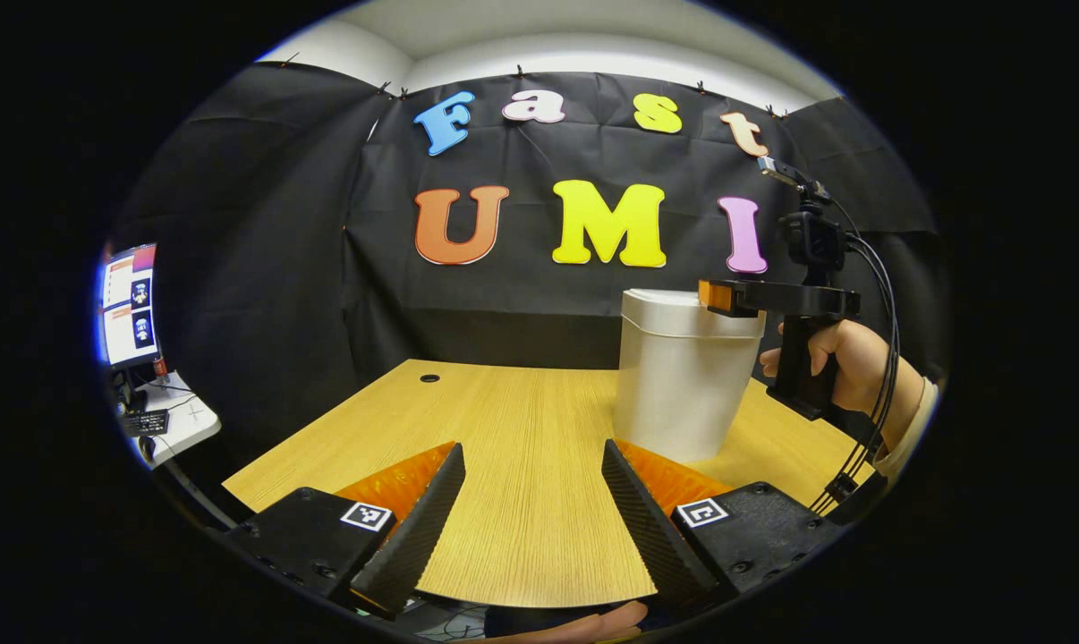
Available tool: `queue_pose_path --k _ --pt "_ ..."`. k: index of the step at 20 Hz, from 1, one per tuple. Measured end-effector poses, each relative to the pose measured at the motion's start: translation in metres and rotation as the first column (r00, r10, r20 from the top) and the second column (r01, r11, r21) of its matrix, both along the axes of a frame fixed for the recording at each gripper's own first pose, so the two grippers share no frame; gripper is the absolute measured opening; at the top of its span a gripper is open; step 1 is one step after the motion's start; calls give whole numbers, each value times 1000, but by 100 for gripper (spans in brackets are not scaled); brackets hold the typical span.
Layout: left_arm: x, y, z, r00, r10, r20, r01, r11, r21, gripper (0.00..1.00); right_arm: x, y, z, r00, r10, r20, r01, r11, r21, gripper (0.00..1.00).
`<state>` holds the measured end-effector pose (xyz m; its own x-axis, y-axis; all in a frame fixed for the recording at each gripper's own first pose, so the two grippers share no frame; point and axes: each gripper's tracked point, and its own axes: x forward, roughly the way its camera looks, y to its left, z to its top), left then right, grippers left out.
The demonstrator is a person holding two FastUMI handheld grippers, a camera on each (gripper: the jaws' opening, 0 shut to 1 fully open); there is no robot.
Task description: Press the lid of the desktop garbage bin to open it, pick up the crumpled paper on the desktop and throw it into the bin, then pick up the pop can on the desktop and drop it into the bin, and finally close the garbage bin lid.
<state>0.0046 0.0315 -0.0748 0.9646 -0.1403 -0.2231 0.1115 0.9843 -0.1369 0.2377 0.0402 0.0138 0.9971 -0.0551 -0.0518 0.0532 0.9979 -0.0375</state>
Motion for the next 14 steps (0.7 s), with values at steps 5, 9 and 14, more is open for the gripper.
queue_pose_path --k 5,9,14 --pt "-2 -8 -2 1000 -24 -8 24 1000 7 99 3 0 -1 999 36 -10 -36 999 41 100" --pt "-2 -6 0 1000 -14 8 13 998 55 99 -9 1 6 983 59 173 -66 997 35 98" --pt "-1 -2 0 1000 15 22 -17 999 52 99 -36 -4 -3 967 60 247 -64 998 8 97"
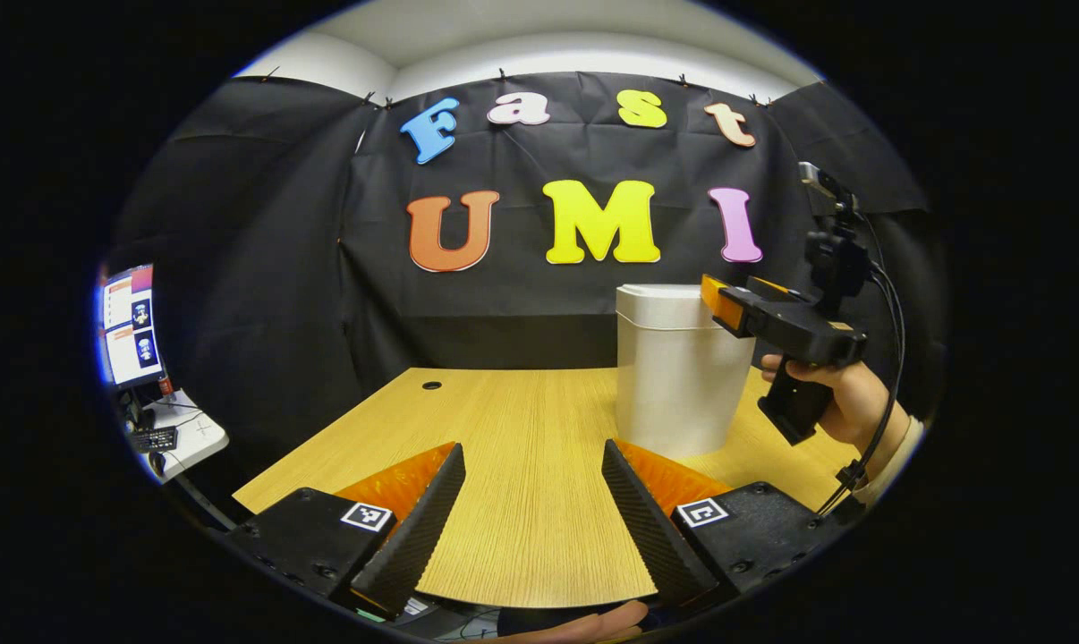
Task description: Press the lid of the desktop garbage bin to open it, pick up the crumpled paper on the desktop and throw it into the bin, then pick up the pop can on the desktop and drop it into the bin, and finally close the garbage bin lid.
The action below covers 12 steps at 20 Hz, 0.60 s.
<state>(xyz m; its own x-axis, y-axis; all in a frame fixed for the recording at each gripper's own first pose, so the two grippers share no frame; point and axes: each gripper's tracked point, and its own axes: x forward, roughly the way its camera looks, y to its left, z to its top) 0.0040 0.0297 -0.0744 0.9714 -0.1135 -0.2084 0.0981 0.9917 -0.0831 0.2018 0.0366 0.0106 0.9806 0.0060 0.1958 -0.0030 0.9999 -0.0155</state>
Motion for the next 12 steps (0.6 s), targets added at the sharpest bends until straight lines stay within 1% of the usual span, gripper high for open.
queue_pose_path --k 1,2,3,4,5,6,7,9,10,12 --pt "1 -1 1 1000 5 4 -5 1000 1 99 -9 -5 0 1000 -8 -9 8 1000 -6 97" --pt "0 -3 2 1000 4 8 -4 1000 2 99 -18 -9 -7 999 -28 -46 27 999 -29 97" --pt "1 -5 2 1000 0 12 0 1000 1 99 -29 -14 -13 997 -43 -58 40 998 -45 95" --pt "0 -6 4 1000 -4 18 4 1000 3 99 -41 -20 -15 996 -67 -65 64 997 -53 97" --pt "0 -6 6 1000 -4 28 4 1000 8 99 -57 -30 -14 992 -97 -76 92 994 -67 95" --pt "-1 -5 9 999 1 37 -1 1000 14 99 -74 -35 -17 990 -106 -89 99 992 -78 95" --pt "-1 -4 11 999 6 45 -7 1000 15 99 -91 -36 -19 989 -109 -101 101 991 -84 97" --pt "-3 -4 14 998 5 55 -6 1000 10 99 -124 -39 -21 989 -82 -121 72 994 -78 97" --pt "-4 -6 17 998 0 63 -1 1000 12 99 -140 -43 -22 989 -74 -132 65 995 -69 95" --pt "-6 -5 21 997 0 75 -1 1000 23 99 -168 -58 -22 986 -78 -147 72 996 -44 95"
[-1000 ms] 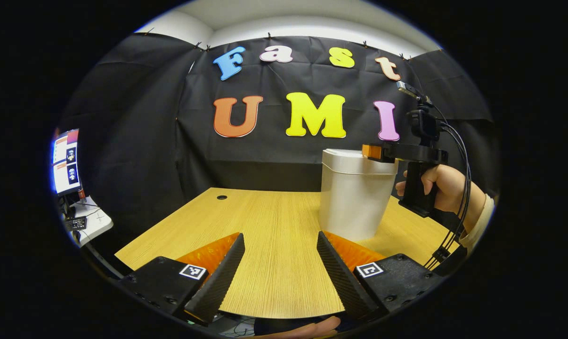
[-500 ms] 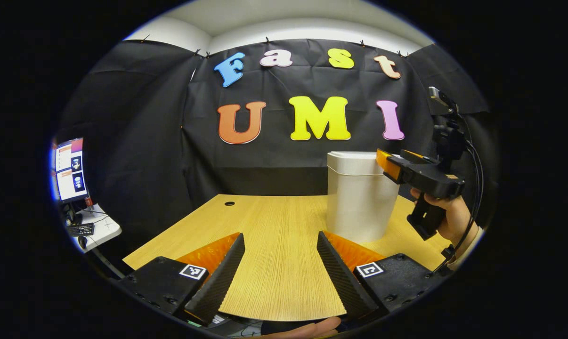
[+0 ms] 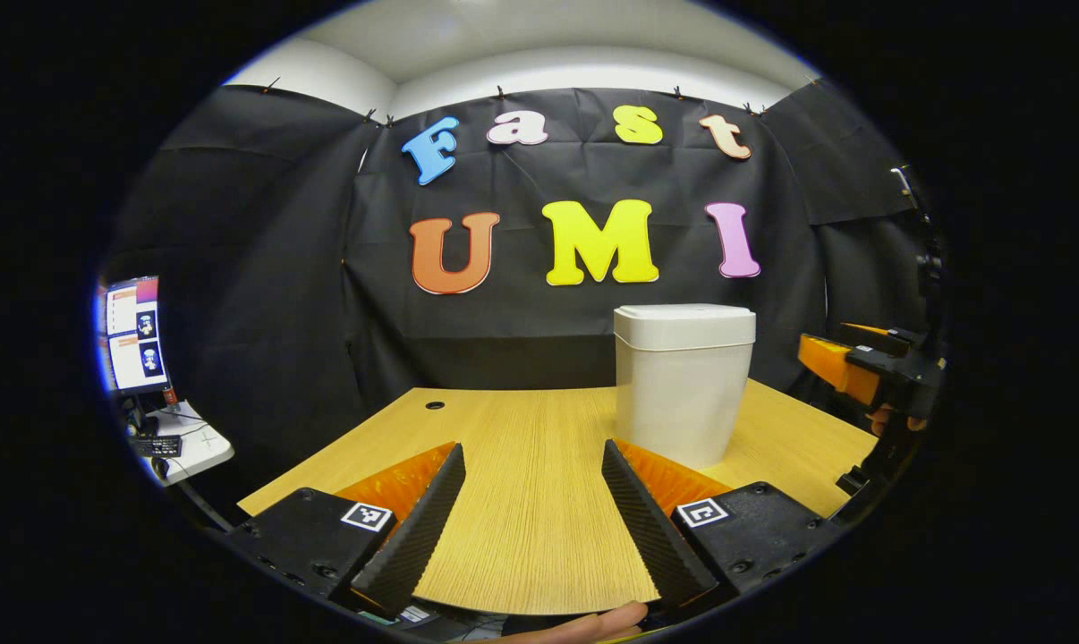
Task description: Press the lid of the desktop garbage bin to open it, pick up the crumpled paper on the desktop and throw it into the bin, then pick up the pop can on the desktop and drop it into the bin, and finally close the garbage bin lid.
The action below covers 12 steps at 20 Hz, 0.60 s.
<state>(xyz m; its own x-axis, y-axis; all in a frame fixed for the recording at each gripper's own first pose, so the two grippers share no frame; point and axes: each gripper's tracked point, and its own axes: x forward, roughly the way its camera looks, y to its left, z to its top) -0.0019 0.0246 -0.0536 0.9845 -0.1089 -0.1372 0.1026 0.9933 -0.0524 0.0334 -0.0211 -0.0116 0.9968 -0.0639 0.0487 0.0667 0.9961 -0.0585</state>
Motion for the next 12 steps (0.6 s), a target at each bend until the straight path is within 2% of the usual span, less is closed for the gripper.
queue_pose_path --k 3,6,9,12 --pt "-4 -1 2 1000 -7 17 7 1000 4 99 -47 -21 5 999 -38 31 37 998 50 95" --pt "-8 -6 -2 999 -31 12 31 1000 6 99 -80 -43 13 993 -89 78 87 996 24 96" --pt "-7 1 1 1000 -6 17 6 1000 14 99 -87 -45 14 993 -102 57 102 995 4 95" --pt "-7 2 1 1000 3 19 -3 1000 5 99 -83 -35 11 996 -86 20 85 996 40 96"
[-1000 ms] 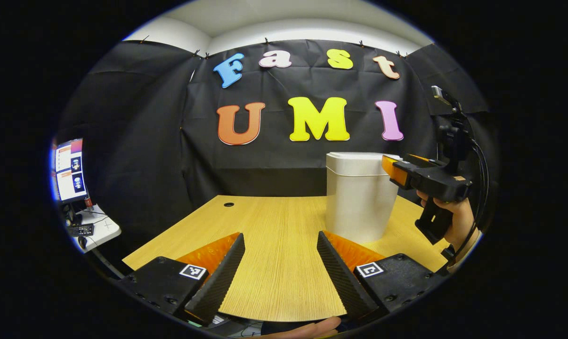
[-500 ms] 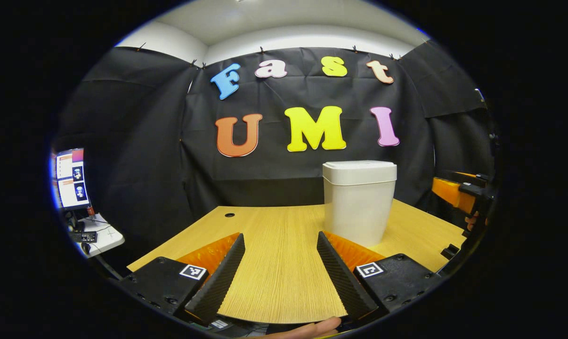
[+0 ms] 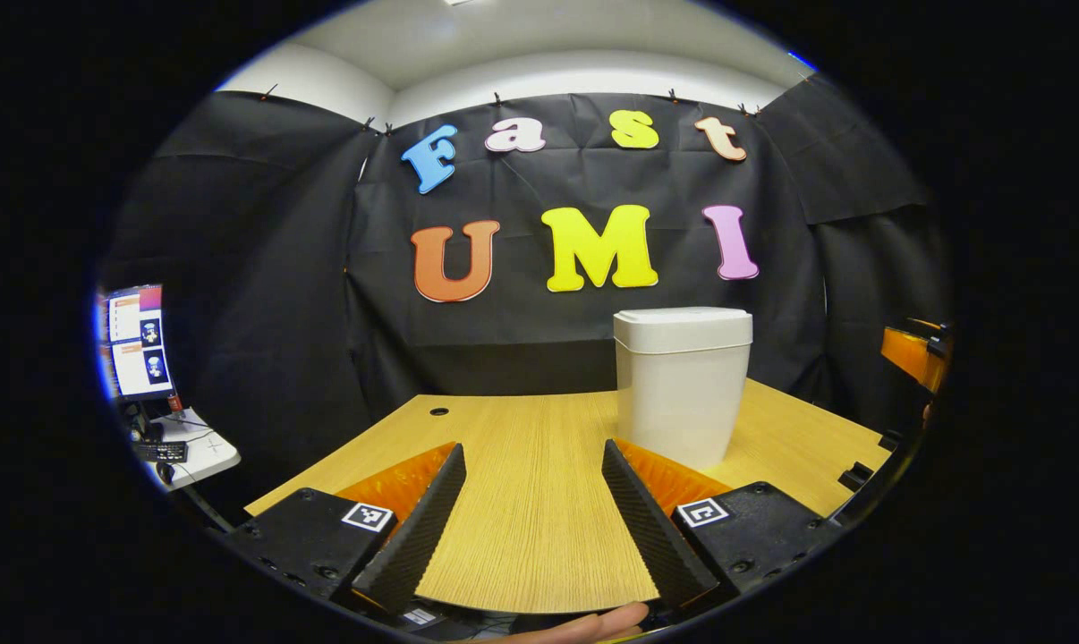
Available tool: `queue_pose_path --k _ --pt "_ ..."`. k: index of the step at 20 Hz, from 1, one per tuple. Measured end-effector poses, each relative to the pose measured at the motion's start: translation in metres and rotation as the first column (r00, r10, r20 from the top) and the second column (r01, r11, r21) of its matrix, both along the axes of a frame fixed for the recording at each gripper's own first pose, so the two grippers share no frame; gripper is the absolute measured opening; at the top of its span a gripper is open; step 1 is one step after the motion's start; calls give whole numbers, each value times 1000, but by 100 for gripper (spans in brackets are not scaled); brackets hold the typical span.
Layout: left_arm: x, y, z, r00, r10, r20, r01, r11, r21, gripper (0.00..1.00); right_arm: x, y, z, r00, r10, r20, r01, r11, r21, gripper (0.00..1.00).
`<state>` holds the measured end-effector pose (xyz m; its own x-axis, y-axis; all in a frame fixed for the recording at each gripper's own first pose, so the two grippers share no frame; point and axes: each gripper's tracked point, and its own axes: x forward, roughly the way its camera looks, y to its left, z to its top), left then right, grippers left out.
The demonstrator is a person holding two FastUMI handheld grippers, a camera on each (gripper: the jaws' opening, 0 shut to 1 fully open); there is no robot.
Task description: Press the lid of the desktop garbage bin to open it, pick up the crumpled paper on the desktop and throw it into the bin, then pick up the pop can on the desktop and drop it into the bin, and finally close the garbage bin lid.
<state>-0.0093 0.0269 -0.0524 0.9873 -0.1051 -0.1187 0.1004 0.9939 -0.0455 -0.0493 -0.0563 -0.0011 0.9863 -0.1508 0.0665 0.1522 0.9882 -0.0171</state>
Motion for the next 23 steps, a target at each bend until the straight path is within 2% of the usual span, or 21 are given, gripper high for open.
queue_pose_path --k 4,12,23 --pt "-2 5 4 1000 1 17 -1 1000 5 99 3 10 -7 999 15 -37 -13 998 68 96" --pt "-3 14 8 1000 14 19 -14 1000 -16 99 0 18 -5 999 14 -52 -10 998 64 97" --pt "-3 10 7 1000 5 24 -5 1000 5 99 9 24 -34 992 31 -125 -24 998 58 98"
